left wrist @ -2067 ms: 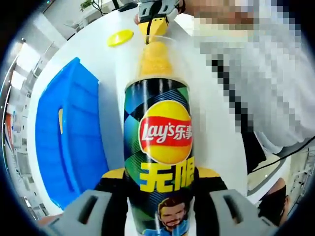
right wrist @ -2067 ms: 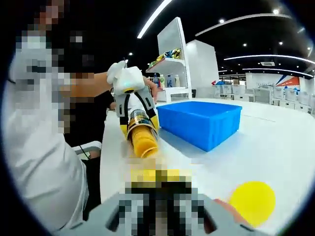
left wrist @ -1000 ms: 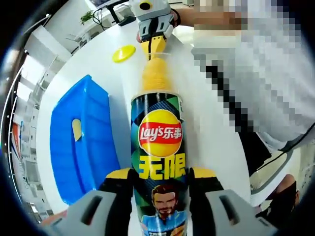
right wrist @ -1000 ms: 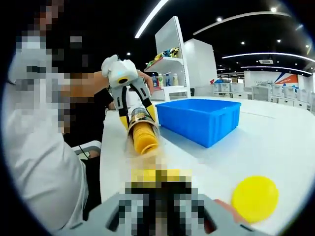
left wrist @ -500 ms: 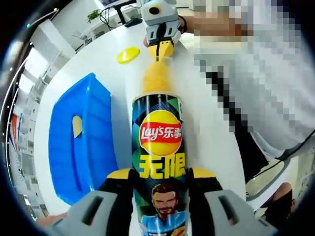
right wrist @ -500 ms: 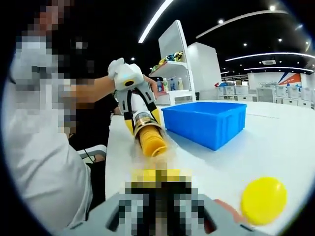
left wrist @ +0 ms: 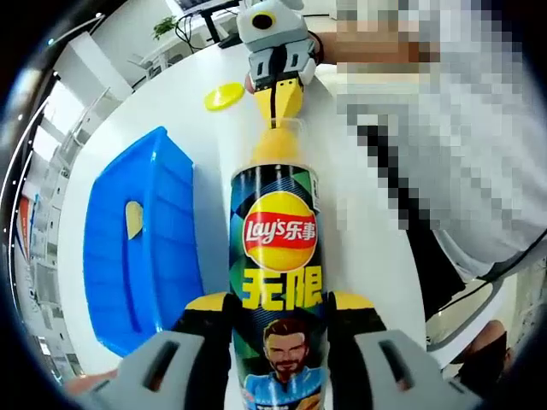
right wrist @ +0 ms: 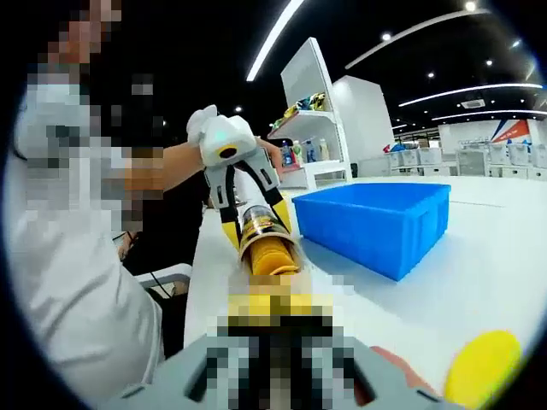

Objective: Open the lid of the chip container on the table, take out the chips, place them into the box in front of the container, and close the lid

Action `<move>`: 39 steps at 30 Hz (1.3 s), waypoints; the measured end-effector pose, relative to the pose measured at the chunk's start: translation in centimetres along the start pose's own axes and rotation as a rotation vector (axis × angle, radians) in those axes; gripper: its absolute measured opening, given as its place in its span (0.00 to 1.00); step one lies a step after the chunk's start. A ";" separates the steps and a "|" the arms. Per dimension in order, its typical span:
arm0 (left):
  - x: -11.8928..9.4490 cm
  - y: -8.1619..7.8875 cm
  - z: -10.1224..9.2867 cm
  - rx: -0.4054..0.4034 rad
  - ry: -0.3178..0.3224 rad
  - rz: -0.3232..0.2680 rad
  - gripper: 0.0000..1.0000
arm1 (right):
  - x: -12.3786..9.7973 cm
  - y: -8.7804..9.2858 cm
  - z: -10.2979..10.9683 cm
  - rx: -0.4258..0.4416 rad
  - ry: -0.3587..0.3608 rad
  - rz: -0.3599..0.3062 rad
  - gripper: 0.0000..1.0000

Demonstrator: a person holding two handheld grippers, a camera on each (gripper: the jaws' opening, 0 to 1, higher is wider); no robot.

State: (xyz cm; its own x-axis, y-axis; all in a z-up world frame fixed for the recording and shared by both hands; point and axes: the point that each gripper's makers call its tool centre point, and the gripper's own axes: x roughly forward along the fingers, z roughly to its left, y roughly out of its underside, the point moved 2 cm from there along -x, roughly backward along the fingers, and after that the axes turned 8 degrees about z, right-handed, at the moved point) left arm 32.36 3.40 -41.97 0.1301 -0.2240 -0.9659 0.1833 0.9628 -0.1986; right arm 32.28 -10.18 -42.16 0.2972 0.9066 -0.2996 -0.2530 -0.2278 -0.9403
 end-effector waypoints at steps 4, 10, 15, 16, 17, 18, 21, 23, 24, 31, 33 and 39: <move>0.0 0.0 0.1 0.001 0.001 0.001 0.44 | 1.3 -0.5 0.5 -0.008 -0.017 0.009 0.01; 0.1 0.4 0.4 0.001 0.002 0.004 0.44 | 2.5 -1.0 0.9 -0.016 -0.029 0.024 0.01; 0.0 0.6 0.6 -0.006 0.006 0.005 0.44 | 4.0 -1.3 1.1 -0.014 -0.031 0.043 0.01; 0.0 0.7 0.6 -0.008 0.009 0.001 0.44 | 4.5 -1.3 1.3 -0.015 -0.025 0.053 0.01; 0.0 0.8 0.7 -0.013 0.013 -0.004 0.44 | 4.6 -1.2 1.3 -0.023 -0.020 0.060 0.01; 0.0 0.6 0.6 -0.015 0.018 -0.021 0.44 | 4.9 -1.4 1.6 -0.036 -0.020 0.054 0.01; 0.0 0.5 0.3 -0.030 0.030 -0.025 0.44 | 5.4 -1.3 1.4 -0.083 -0.002 0.091 0.01; 0.0 0.6 0.2 0.001 -0.003 0.006 0.44 | 5.3 -1.7 1.6 -0.029 -0.006 0.061 0.01; 0.0 0.6 0.1 0.005 -0.009 0.011 0.44 | 5.2 -1.6 1.7 -0.023 -0.010 0.059 0.01; -0.1 0.8 0.2 -0.001 -0.003 -0.007 0.45 | 4.6 -0.9 2.2 -0.050 0.003 0.082 0.02; -0.1 0.8 0.1 0.008 -0.010 0.012 0.45 | 4.0 -1.0 2.1 -0.052 0.012 0.080 0.02; 0.0 1.2 0.3 0.071 -0.038 0.061 0.46 | 2.1 -1.1 1.5 -0.066 0.056 0.084 0.02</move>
State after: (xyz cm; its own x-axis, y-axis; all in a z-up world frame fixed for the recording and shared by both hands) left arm 32.89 4.49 -42.18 0.1797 -0.1722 -0.9685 0.2428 0.9619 -0.1259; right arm 31.76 -7.45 -41.53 0.3292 0.8624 -0.3845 -0.2186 -0.3266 -0.9195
